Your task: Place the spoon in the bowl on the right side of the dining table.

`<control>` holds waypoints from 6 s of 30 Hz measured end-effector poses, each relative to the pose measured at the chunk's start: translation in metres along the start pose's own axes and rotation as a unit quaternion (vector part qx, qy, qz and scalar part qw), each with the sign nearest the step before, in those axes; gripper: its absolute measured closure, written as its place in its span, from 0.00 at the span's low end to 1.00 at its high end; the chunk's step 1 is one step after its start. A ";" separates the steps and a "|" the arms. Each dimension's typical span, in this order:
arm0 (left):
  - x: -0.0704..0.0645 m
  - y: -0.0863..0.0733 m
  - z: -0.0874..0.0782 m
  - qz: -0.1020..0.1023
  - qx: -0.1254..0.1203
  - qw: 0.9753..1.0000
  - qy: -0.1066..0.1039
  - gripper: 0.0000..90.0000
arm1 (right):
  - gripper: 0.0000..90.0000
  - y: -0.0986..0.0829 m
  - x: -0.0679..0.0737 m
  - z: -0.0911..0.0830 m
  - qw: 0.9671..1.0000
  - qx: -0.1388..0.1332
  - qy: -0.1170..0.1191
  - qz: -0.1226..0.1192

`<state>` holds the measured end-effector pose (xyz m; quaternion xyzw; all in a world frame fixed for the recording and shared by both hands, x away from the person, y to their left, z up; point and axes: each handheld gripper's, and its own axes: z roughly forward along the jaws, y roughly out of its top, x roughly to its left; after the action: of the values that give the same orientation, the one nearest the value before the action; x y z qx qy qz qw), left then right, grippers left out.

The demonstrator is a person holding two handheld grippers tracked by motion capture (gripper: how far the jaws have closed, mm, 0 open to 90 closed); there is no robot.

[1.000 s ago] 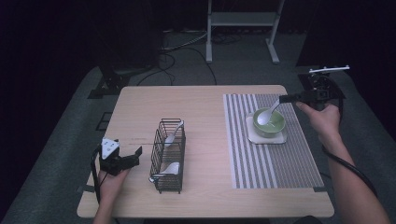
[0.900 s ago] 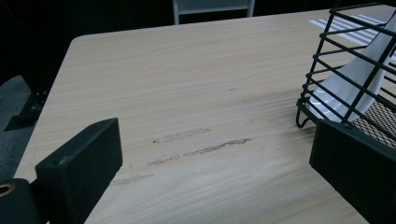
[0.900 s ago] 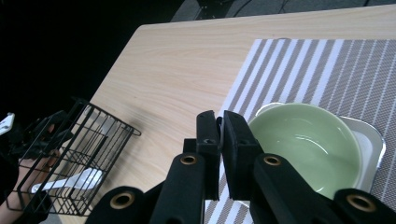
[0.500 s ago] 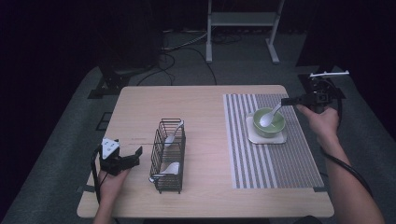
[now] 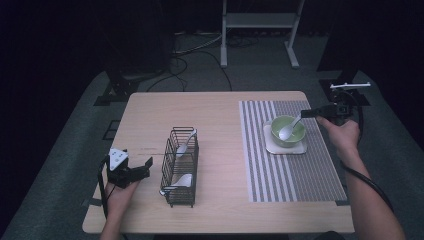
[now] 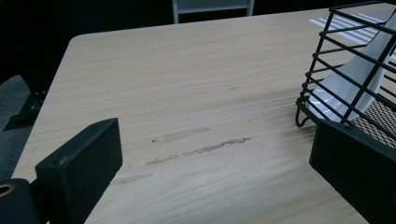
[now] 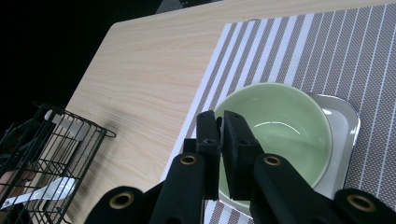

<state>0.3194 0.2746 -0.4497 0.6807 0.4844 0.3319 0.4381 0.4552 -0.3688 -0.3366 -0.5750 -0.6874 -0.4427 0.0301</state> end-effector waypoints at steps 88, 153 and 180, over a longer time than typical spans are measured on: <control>0.000 -0.001 0.002 -0.003 0.004 1.000 0.002 0.02 | 0.77 -0.032 -0.064 0.016 0.996 0.027 -0.066 0.056; -0.001 -0.002 -0.001 -0.002 0.003 1.000 0.002 0.02 | 0.41 -0.088 -0.058 0.020 0.999 0.027 -0.026 0.020; -0.001 -0.001 -0.001 -0.003 0.003 1.000 0.002 0.02 | 0.41 -0.109 -0.034 0.031 0.999 0.048 -0.005 -0.020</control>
<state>0.3174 0.2740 -0.4505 0.6796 0.4883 0.3306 0.4365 0.3922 -0.3693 -0.4369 -0.5613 -0.7193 -0.4070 0.0448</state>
